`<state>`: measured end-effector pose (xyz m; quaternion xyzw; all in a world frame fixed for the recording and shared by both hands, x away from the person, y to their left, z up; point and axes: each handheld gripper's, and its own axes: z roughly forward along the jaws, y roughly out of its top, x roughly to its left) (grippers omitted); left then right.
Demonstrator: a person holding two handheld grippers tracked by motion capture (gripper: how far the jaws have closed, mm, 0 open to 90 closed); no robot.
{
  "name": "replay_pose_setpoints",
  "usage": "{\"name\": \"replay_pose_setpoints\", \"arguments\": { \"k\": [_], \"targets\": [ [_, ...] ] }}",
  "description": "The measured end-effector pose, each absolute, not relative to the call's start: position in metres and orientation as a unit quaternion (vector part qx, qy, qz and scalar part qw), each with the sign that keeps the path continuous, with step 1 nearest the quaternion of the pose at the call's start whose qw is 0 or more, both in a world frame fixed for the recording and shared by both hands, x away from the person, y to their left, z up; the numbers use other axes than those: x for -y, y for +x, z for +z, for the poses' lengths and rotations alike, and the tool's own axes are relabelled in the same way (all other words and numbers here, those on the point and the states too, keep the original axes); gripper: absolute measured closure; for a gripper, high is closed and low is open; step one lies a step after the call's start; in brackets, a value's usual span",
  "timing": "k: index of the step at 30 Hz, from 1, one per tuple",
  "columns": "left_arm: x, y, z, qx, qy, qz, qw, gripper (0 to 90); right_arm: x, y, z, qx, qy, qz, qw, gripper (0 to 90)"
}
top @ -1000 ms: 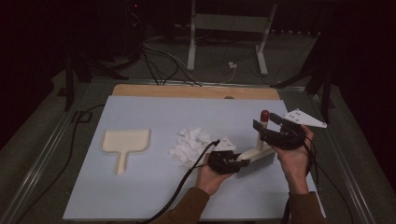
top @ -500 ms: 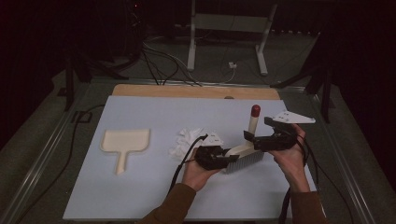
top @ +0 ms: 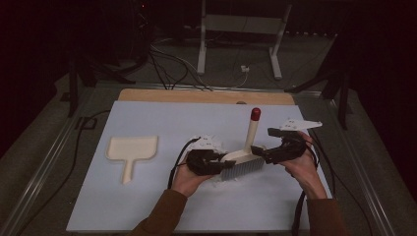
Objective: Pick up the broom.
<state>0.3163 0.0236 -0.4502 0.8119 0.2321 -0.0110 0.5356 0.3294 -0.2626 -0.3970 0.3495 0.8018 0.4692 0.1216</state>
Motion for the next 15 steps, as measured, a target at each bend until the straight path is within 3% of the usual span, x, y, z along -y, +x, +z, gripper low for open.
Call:
{"name": "replay_pose_setpoints", "arguments": {
  "k": [15],
  "targets": [
    [-0.049, 0.319, -0.449, -0.196, 0.810, -0.042, 0.551, 70.2, 0.248, 0.338, -0.420, -0.844, 0.284, 0.452, 0.039, 3.1]
  ]
}}
